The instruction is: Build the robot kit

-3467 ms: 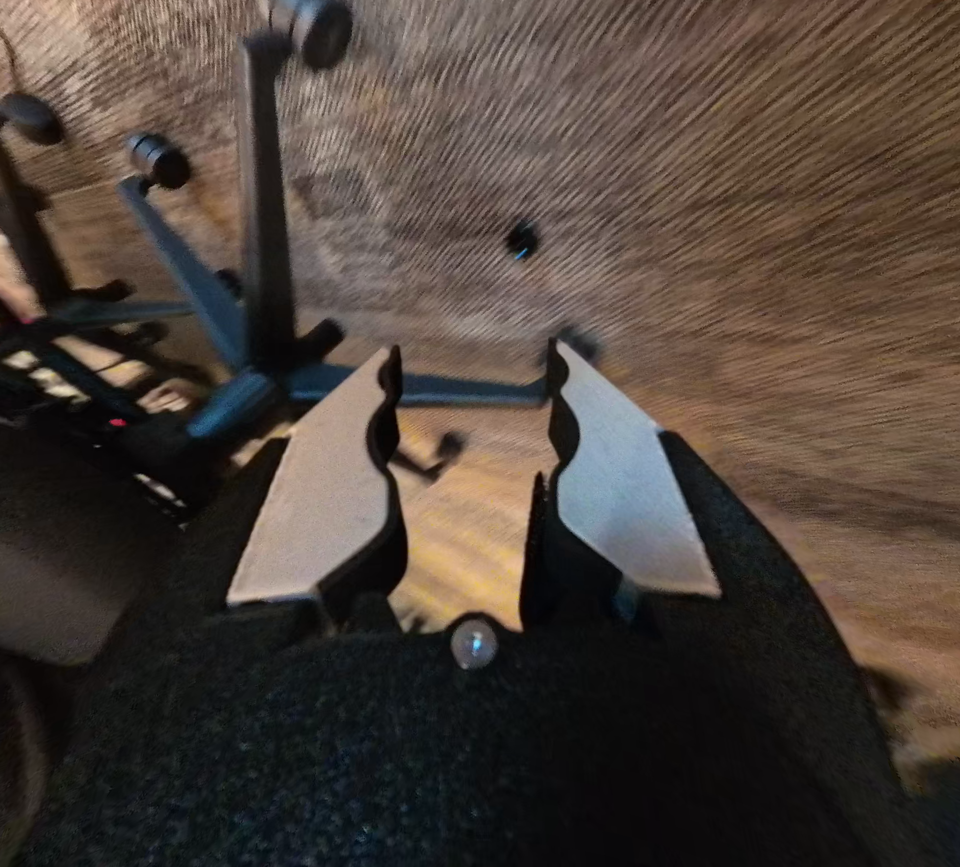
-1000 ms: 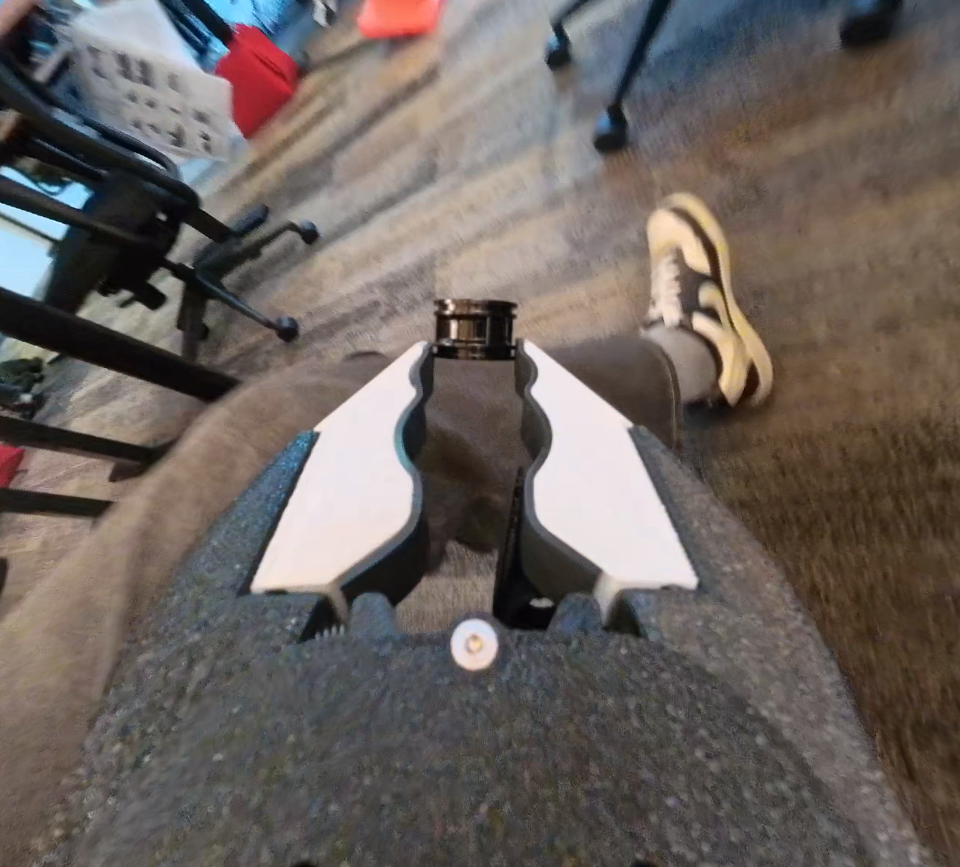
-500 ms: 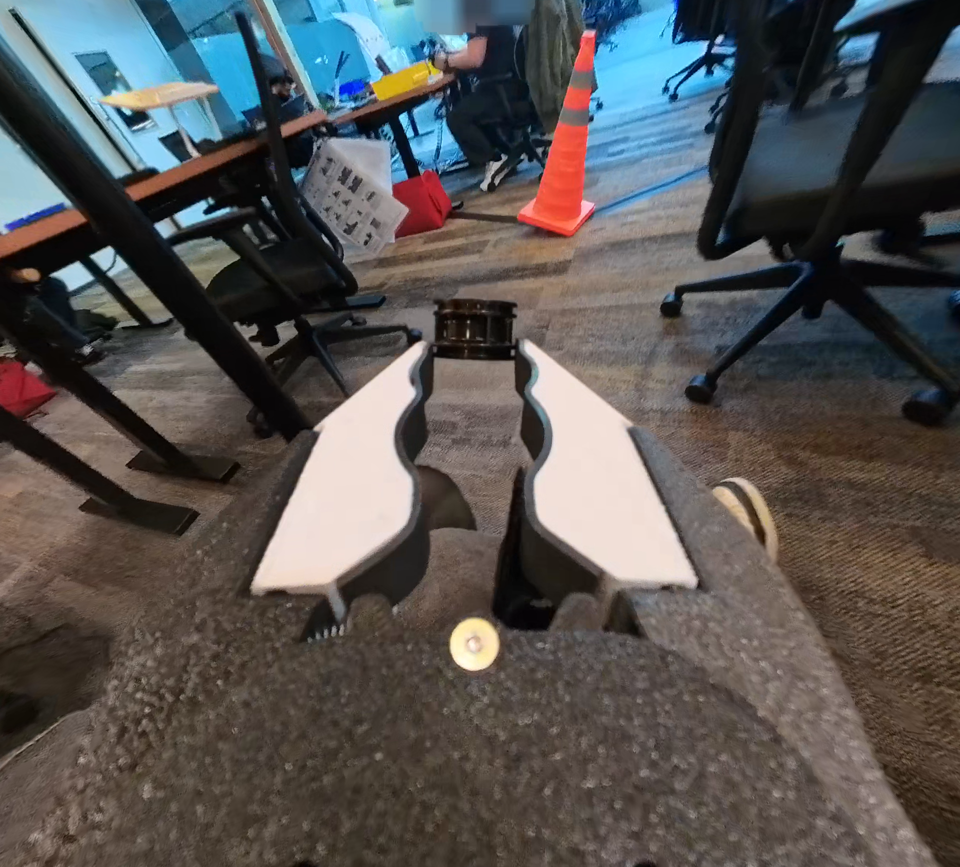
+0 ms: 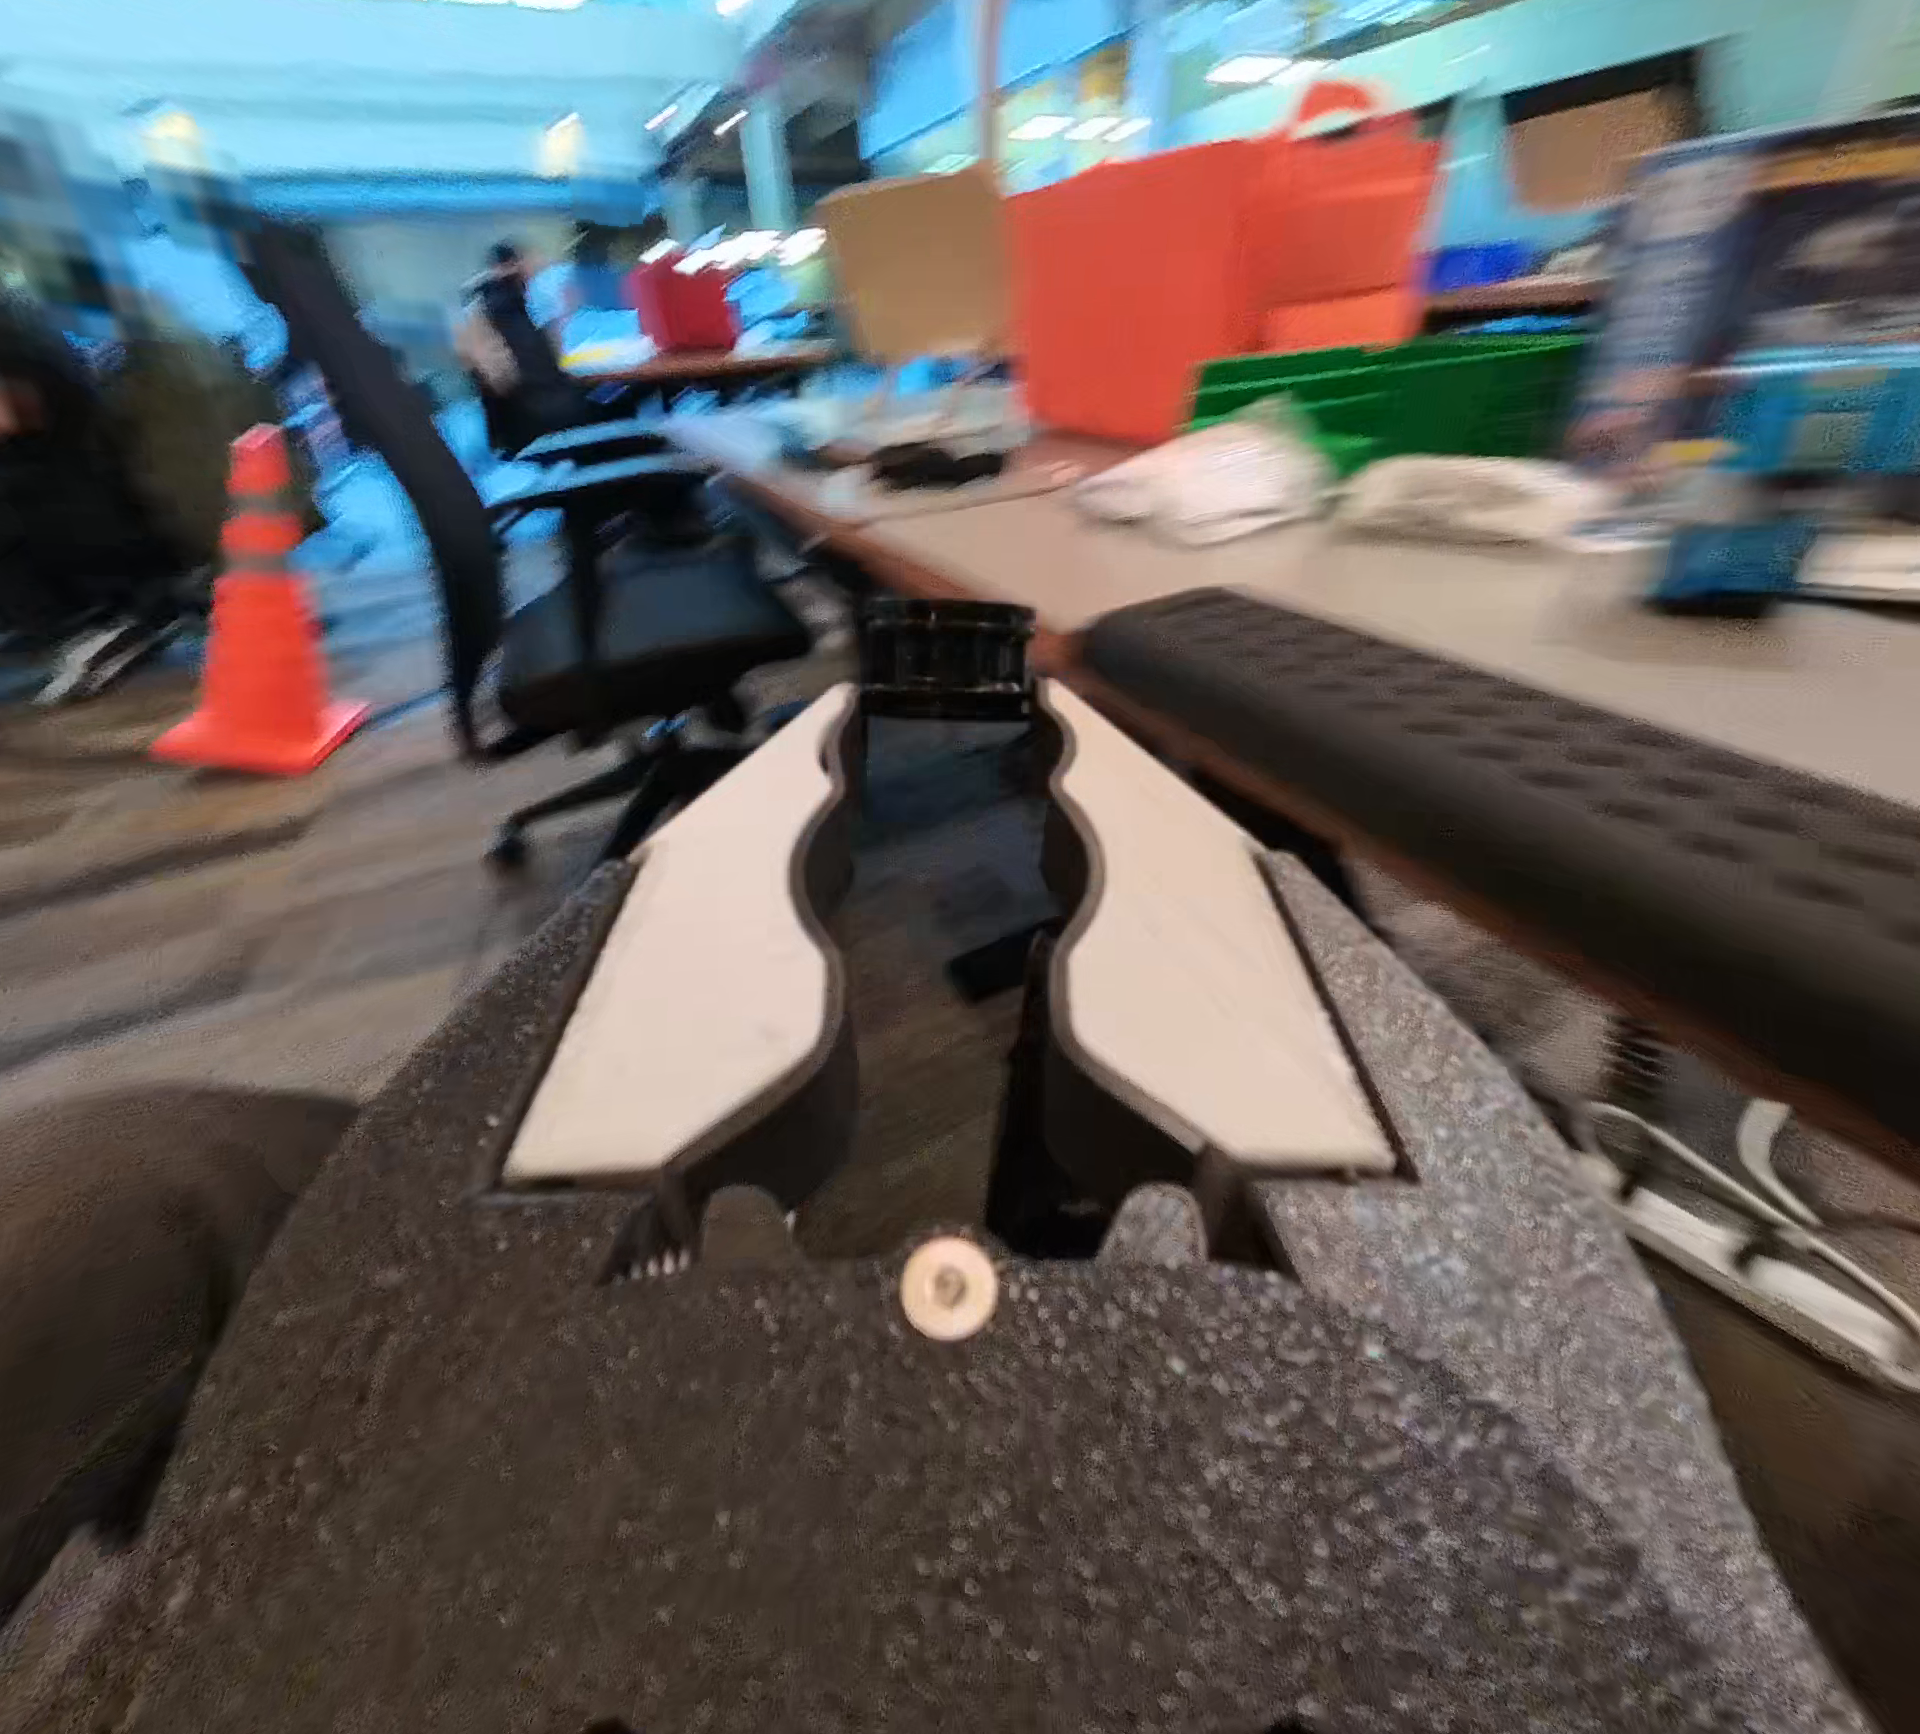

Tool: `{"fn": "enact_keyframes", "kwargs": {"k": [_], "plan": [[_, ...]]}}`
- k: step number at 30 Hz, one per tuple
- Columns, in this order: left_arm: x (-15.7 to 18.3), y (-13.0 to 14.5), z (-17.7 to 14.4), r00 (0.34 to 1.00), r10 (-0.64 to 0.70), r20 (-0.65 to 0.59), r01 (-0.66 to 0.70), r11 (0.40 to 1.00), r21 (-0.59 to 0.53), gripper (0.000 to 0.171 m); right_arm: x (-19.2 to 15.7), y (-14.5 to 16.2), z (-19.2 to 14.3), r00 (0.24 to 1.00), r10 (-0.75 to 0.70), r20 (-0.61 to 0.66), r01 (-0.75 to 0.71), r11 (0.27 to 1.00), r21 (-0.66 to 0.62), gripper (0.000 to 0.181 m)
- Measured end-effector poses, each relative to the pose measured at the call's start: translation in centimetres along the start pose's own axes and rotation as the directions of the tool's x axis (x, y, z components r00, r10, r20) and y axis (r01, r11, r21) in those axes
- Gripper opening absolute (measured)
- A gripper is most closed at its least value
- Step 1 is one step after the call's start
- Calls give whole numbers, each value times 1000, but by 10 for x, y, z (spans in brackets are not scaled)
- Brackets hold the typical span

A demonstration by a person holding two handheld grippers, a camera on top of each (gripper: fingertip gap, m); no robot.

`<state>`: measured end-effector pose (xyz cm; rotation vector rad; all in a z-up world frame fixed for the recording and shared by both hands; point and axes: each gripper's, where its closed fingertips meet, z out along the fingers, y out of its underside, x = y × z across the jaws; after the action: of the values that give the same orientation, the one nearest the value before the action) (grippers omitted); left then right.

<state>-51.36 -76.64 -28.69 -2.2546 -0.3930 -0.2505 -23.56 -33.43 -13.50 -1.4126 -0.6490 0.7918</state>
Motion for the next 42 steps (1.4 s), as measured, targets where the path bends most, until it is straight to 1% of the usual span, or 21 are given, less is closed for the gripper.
{"fn": "enact_keyframes", "kwargs": {"k": [2,3,5,8,10,11,12,13,15,17,20,22,24,25,26,29,31,34,35,38,42], "plan": [[13,-43,41,999,10,-47,-8,999,34,8,62,-30,-35,991,38,-125,-26,994,102,31],[23,-65,60,997,28,-67,-24,998,61,8,88,-47,-53,985,34,-172,-8,989,146,31],[47,-105,92,992,83,-100,-72,991,110,7,135,-77,-88,958,-39,-284,90,982,169,31],[85,-156,129,972,193,-132,-170,972,164,8,202,-110,-146,861,-219,-458,276,959,59,31],[111,-187,152,950,263,-168,-231,955,189,7,252,-120,-189,767,-331,-550,333,938,-101,31],[125,-202,164,938,289,-191,-251,947,202,7,282,-124,-216,704,-375,-603,328,925,-191,31],[139,-215,177,924,309,-224,-265,942,208,7,311,-127,-242,651,-401,-644,299,916,-269,31],[152,-225,190,911,323,-258,-274,939,209,7,337,-126,-264,631,-405,-662,239,913,-331,31],[179,-242,217,885,342,-317,-285,934,213,7,387,-119,-300,627,-407,-664,120,893,-434,31],[203,-250,242,863,353,-361,-298,933,201,7,437,-102,-329,640,-429,-638,0,829,-559,31],[235,-257,270,840,376,-391,-323,926,196,8,508,-73,-358,705,-386,-595,-141,745,-651,31],[253,-262,282,831,399,-387,-344,916,206,8,547,-56,-364,760,-313,-570,-195,727,-658,31],[271,-270,291,824,422,-378,-363,905,219,8,578,-44,-362,801,-223,-556,-239,732,-638,31],[279,-276,296,821,430,-376,-368,902,226,8,593,-34,-363,808,-183,-560,-286,709,-644,31],[288,-283,299,818,434,-376,-370,899,233,8,605,-21,-364,816,-154,-557,-333,663,-671,31],[317,-305,307,806,460,-373,-382,885,266,8,637,5,-355,848,-109,-519,-370,579,-726,31],[335,-319,312,792,494,-360,-408,866,290,8,651,14,-345,867,-78,-493,-377,544,-750,31],[364,-333,319,756,558,-343,-465,826,319,8,664,20,-343,888,-133,-440,-341,450,-825,31],[373,-336,321,740,579,-343,-483,812,329,8,667,20,-341,893,-164,-419,-317,432,-844,31],[401,-344,330,692,625,-361,-520,779,350,8,663,24,-333,916,-146,-374,-293,394,-871,31],[430,-356,348,629,671,-393,-552,741,382,8,665,27,-331,915,-162,-369,-285,384,-878,32]]}}
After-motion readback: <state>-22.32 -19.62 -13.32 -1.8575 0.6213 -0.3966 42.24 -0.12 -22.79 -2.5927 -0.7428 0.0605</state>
